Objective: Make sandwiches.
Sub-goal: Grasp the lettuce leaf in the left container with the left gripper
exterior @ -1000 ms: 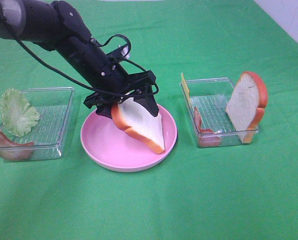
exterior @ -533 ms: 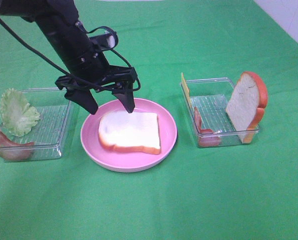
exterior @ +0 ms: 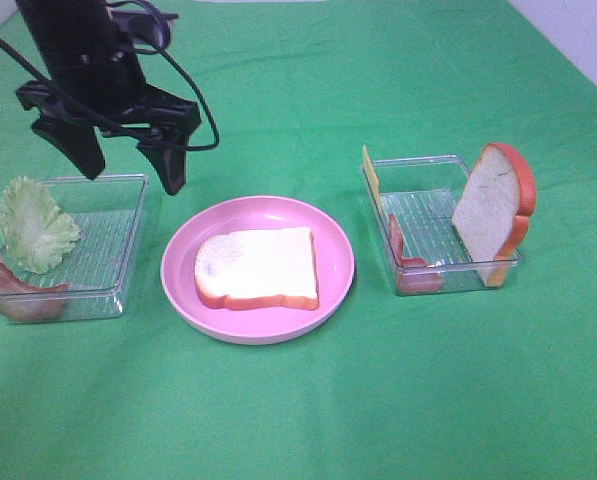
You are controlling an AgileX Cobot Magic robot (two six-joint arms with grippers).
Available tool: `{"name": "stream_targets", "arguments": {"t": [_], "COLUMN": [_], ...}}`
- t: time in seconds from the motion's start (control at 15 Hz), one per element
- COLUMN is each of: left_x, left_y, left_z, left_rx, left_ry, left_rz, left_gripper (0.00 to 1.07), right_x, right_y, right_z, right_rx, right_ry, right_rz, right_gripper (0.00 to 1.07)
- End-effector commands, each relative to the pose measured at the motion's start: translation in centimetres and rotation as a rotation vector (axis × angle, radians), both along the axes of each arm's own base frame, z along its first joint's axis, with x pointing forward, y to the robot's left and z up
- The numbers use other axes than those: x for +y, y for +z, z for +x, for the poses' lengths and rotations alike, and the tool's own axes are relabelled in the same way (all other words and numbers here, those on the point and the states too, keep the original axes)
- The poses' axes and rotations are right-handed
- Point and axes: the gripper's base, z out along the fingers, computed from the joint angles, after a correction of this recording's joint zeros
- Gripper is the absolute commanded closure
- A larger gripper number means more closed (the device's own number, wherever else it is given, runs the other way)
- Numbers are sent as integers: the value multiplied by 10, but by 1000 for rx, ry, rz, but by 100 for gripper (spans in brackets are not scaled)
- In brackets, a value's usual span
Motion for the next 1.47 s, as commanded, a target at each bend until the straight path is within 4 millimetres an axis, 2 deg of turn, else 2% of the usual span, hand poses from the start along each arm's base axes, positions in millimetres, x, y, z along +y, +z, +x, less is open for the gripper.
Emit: {"name": "stream_targets", "arguments": {"t": [0.07, 0.27, 0.33, 0.47, 0.53, 0.67, 0.87, 0.93, 1.0, 1.2, 1.47], "left_x": [32, 83, 89, 113, 127, 140, 141, 141, 141, 140, 140], "left_y": [20, 21, 21, 15, 8, -5, -18, -26, -42, -61, -78], "left_z": [-2, 11, 12, 18, 22, 28, 37, 39, 47, 55, 61], "left_rx": [22, 10, 8, 21, 40, 50, 38, 47, 47, 35, 36], "left_ry": [70, 176, 185, 238, 273, 312, 319, 318, 322, 329, 330], "left_rz": [20, 46, 54, 71, 75, 75, 67, 69, 68, 63, 61], "left_gripper": [24, 24, 24, 24, 24, 24, 24, 24, 24, 24, 24], "right_x": [0, 0, 0, 0, 0, 0, 0, 0, 0, 0, 0], "right_y": [1, 1, 1, 1, 1, 1, 1, 1, 1, 1, 1], "right_z": [-1, -1, -1, -1, -1, -1, -1, -1, -1, -1, -1], "right_rx": [-29, -29, -29, -29, -29, -29, -29, -29, -29, -29, -29], "right_ry": [6, 6, 6, 6, 6, 6, 6, 6, 6, 6, 6], "right_rz": [-13, -13, -13, -13, -13, -13, -13, -13, -13, -13, -13], "right_gripper": [11, 11, 11, 11, 11, 11, 11, 11, 11, 11, 11]}}
